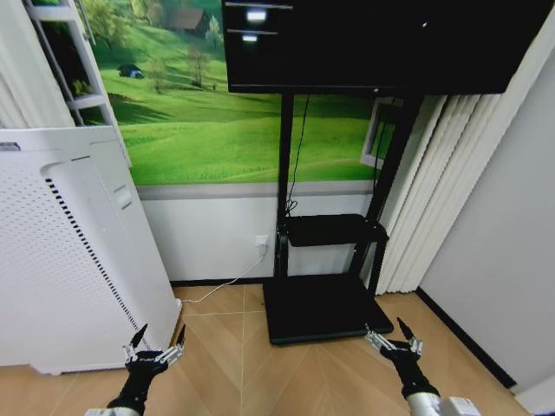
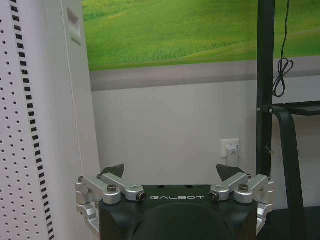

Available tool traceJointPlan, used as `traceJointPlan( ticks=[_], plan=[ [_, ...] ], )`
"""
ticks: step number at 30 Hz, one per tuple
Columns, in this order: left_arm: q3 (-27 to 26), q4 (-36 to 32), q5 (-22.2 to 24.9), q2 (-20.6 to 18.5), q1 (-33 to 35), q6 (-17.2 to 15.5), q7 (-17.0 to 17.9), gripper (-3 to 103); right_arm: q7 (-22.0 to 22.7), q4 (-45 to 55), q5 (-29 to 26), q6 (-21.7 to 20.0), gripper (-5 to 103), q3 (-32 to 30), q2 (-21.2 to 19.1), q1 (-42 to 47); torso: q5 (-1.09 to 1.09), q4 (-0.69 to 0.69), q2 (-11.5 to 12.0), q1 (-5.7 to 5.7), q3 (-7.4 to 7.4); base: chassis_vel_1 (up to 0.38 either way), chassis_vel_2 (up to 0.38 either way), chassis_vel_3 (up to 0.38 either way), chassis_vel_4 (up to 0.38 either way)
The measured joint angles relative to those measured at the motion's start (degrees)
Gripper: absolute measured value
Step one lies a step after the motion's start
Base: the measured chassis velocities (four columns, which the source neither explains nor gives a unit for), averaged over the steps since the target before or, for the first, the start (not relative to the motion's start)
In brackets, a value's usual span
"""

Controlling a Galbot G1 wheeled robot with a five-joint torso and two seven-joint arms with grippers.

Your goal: Pick up the trash bin and place the garbage on the floor into it.

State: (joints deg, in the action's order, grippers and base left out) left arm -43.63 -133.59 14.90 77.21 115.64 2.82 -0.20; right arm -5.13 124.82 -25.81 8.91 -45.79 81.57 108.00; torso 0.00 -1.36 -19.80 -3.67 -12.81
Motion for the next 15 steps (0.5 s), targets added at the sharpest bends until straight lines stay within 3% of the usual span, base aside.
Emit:
traceJointPlan(
  ticks=[15],
  plan=[
    [0.0, 0.0, 0.0, 0.0, 0.0, 0.0, 0.0, 100, 0.0, 0.0, 0.0, 0.03, 100, 0.0, 0.0, 0.0, 0.0, 0.0, -3.71, -1.34, -2.39, 0.0, 0.0, 0.0, 0.0]
  ],
)
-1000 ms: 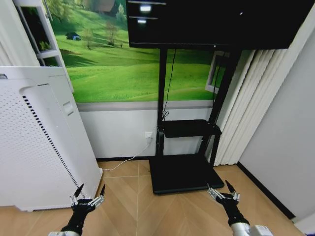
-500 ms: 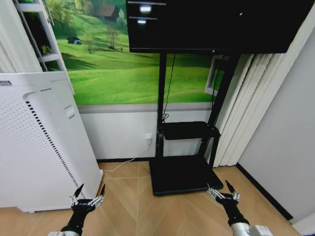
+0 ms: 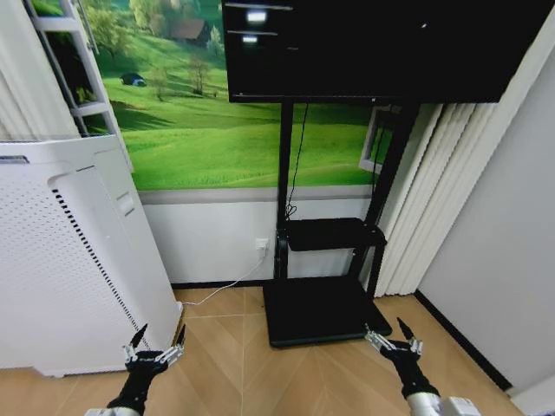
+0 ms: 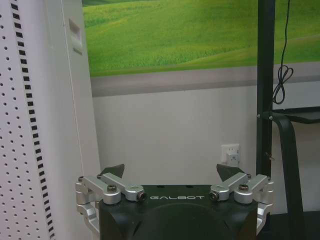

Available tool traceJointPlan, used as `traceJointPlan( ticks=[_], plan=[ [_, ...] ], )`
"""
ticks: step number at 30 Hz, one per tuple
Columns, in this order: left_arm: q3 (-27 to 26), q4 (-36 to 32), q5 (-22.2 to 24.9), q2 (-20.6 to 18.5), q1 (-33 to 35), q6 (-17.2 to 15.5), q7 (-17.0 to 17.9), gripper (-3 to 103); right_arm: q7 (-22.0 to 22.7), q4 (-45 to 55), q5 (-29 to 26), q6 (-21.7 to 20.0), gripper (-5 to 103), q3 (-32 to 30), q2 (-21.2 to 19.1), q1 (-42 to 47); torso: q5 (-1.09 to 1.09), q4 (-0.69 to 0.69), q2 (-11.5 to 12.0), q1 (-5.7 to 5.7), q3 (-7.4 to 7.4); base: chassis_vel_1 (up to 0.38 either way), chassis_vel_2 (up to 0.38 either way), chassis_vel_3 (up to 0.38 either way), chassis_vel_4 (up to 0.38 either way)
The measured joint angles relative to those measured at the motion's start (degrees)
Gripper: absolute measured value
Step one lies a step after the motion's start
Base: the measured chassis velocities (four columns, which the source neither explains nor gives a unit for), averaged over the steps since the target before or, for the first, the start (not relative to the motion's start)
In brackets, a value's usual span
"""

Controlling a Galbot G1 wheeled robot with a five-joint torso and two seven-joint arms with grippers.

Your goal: Pick up the trash bin and place the garbage on the floor into it.

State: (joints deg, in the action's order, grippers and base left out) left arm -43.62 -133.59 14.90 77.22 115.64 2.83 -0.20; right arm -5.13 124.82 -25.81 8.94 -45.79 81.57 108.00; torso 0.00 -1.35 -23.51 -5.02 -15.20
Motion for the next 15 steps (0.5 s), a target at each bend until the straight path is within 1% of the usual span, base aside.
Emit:
traceJointPlan(
  ticks=[5, 10, 14, 15],
  plan=[
    [0.0, 0.0, 0.0, 0.0, 0.0, 0.0, 0.0, 100, 0.0, 0.0, 0.0, 0.0, 100, 0.0, 0.0, 0.0, 0.0, 0.0, -1.09, -0.41, -0.69, 0.018, 0.018, -0.021, -0.009],
    [0.0, 0.0, 0.0, 0.0, 0.0, 0.0, 0.0, 100, 0.0, 0.0, 0.0, 0.0, 100, 0.0, 0.0, 0.0, -0.01, 0.0, -2.34, -0.89, -1.45, 0.061, 0.071, -0.077, -0.062],
    [-0.01, 0.01, 0.0, 0.0, 0.01, 0.0, 0.02, 100, 0.0, 0.0, 0.0, 0.0, 100, 0.01, 0.0, 0.0, -0.02, 0.01, -2.84, -1.07, -1.77, 0.057, 0.064, -0.083, -0.079],
    [-0.01, 0.0, 0.0, 0.0, 0.0, 0.0, 0.02, 100, 0.0, 0.0, 0.0, 0.0, 100, 0.01, 0.0, 0.0, -0.02, -0.01, -3.03, -1.14, -1.88, 0.0, 0.0, 0.0, 0.0]
  ],
)
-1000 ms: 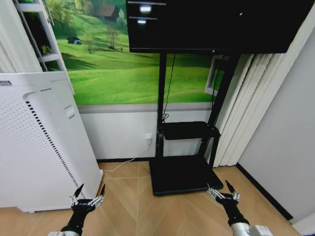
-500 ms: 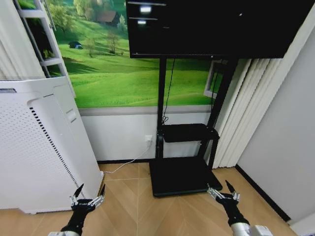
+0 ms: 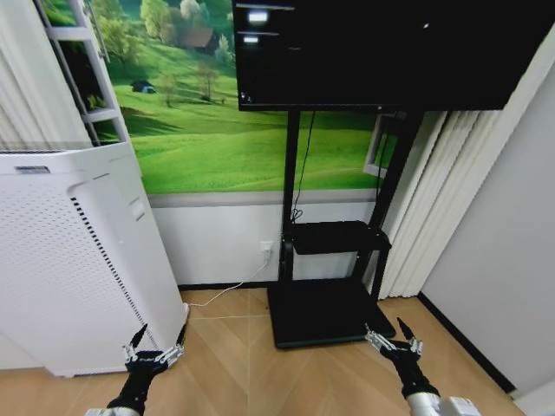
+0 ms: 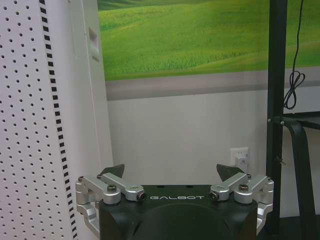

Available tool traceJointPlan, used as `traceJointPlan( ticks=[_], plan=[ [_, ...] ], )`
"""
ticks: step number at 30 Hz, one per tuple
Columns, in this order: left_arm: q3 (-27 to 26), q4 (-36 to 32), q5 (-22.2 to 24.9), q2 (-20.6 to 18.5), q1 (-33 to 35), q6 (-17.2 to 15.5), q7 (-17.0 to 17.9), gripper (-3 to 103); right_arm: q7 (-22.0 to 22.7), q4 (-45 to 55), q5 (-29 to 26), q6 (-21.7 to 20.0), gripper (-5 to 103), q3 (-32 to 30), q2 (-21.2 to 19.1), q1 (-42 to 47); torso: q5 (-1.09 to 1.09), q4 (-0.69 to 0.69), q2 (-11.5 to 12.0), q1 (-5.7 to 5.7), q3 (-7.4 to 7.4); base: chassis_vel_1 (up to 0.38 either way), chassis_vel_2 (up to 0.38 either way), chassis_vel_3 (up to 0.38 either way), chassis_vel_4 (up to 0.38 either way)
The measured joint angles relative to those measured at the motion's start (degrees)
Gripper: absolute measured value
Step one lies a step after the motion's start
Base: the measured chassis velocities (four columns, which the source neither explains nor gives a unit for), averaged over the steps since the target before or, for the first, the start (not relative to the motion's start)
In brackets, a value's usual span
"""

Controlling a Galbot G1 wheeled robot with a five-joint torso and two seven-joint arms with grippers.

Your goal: Pick up the trash bin and place the garbage on the floor into it.

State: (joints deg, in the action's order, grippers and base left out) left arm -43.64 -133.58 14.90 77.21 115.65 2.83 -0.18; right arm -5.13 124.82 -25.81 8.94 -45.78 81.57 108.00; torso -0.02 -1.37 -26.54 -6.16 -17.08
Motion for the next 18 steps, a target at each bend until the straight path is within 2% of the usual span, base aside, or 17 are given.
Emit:
traceJointPlan(
  ticks=[18],
  plan=[
    [0.0, 0.0, 0.0, 0.01, 0.0, -0.01, 0.0, 100, 0.0, -0.01, 0.0, 0.0, 100, -0.01, 0.0, 0.0, 0.02, 0.02, -4.02, -1.62, -2.42, 0.0, 0.0, 0.0, 0.0]
  ],
)
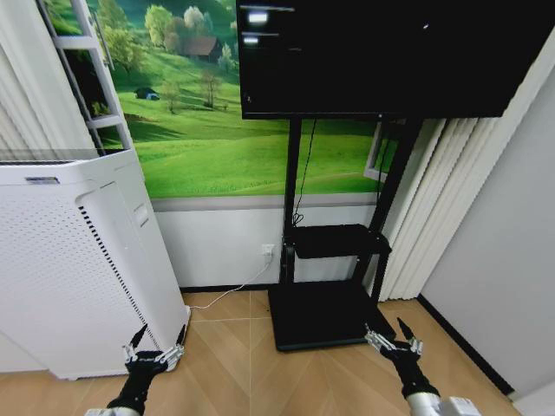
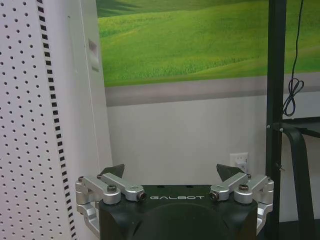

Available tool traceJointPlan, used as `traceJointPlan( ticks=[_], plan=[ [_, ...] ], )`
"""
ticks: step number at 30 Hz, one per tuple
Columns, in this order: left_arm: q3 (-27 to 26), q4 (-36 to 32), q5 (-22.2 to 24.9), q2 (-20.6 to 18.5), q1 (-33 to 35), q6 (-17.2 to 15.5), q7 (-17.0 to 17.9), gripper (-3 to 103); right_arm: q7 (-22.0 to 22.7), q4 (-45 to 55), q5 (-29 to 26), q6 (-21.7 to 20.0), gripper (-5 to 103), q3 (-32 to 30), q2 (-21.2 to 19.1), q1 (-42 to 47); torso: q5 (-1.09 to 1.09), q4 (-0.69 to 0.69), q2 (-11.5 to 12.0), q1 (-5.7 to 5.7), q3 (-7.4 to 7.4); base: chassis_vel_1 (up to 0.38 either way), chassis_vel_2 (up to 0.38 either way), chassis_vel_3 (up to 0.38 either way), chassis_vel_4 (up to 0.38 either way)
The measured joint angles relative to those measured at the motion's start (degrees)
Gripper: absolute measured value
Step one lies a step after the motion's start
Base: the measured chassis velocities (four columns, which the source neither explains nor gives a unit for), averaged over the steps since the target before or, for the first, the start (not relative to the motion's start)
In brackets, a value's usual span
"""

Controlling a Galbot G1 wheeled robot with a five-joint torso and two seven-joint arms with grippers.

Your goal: Pick up the trash bin and place the garbage on the floor into it.

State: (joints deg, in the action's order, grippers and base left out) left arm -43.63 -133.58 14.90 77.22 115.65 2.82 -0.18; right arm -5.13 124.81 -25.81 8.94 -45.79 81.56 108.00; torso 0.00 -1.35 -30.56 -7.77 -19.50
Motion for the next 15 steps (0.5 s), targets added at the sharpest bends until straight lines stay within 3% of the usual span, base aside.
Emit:
traceJointPlan(
  ticks=[7, 15],
  plan=[
    [0.0, 0.0, 0.0, 0.0, 0.0, 0.0, -0.01, 100, 0.0, 0.0, 0.0, 0.0, 100, 0.0, 0.0, -0.01, 0.0, 0.0, -1.74, -0.75, -1.02, 0.074, -0.072, -0.063, 0.066],
    [0.0, 0.0, 0.0, 0.0, 0.0, 0.0, -0.01, 100, 0.0, 0.0, 0.0, 0.0, 100, -0.01, 0.0, -0.01, 0.01, 0.0, -3.59, -1.44, -2.1, 0.203, -0.188, -0.199, 0.185]
  ],
)
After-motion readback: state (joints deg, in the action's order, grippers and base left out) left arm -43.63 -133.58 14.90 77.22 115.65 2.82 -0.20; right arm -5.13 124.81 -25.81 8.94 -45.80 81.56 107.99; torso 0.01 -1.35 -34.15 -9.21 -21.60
